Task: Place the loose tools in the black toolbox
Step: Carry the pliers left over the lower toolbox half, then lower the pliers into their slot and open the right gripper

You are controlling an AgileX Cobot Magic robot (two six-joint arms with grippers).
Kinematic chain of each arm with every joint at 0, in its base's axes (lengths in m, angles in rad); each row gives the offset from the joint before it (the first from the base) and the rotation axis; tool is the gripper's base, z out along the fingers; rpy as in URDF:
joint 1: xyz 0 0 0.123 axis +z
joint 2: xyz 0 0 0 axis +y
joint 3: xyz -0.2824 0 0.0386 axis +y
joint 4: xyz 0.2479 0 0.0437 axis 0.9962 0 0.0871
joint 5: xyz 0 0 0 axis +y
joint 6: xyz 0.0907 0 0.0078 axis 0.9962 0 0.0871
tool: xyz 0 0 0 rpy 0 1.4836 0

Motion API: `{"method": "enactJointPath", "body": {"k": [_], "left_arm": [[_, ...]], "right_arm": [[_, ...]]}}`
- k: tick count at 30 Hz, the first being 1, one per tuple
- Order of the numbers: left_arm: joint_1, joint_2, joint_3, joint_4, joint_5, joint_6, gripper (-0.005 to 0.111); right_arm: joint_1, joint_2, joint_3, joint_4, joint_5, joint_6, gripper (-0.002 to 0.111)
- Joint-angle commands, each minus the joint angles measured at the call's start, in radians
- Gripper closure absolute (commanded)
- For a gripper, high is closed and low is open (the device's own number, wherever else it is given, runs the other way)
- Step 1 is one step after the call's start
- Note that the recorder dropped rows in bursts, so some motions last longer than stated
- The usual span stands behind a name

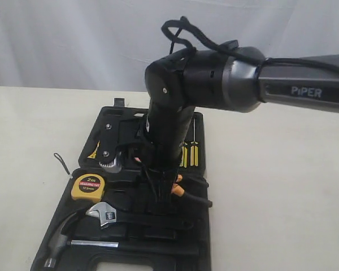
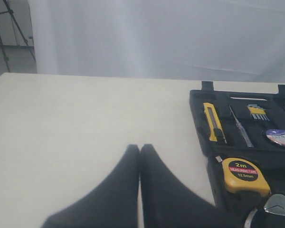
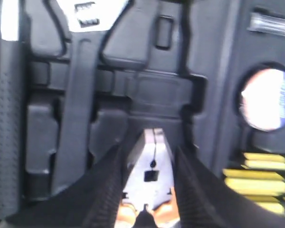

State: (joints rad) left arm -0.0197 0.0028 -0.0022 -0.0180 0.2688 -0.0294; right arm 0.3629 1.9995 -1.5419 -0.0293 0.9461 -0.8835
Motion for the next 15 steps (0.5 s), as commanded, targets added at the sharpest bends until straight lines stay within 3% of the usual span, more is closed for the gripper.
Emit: {"method": "enactJointPath", "body": {"k": [1, 15], "left_arm": [[-0.002, -0.003, 0.002, -0.003, -0.001, 0.0, 0.107], [-0.002, -0.003, 0.002, -0.003, -0.001, 0.0, 0.107]], "right_arm": [[0.023, 0.013, -0.006, 0.021, -0.024, 0.032, 0.109], [0.037, 0.085, -0.006, 0.029, -0.139, 0.032, 0.109]]}}
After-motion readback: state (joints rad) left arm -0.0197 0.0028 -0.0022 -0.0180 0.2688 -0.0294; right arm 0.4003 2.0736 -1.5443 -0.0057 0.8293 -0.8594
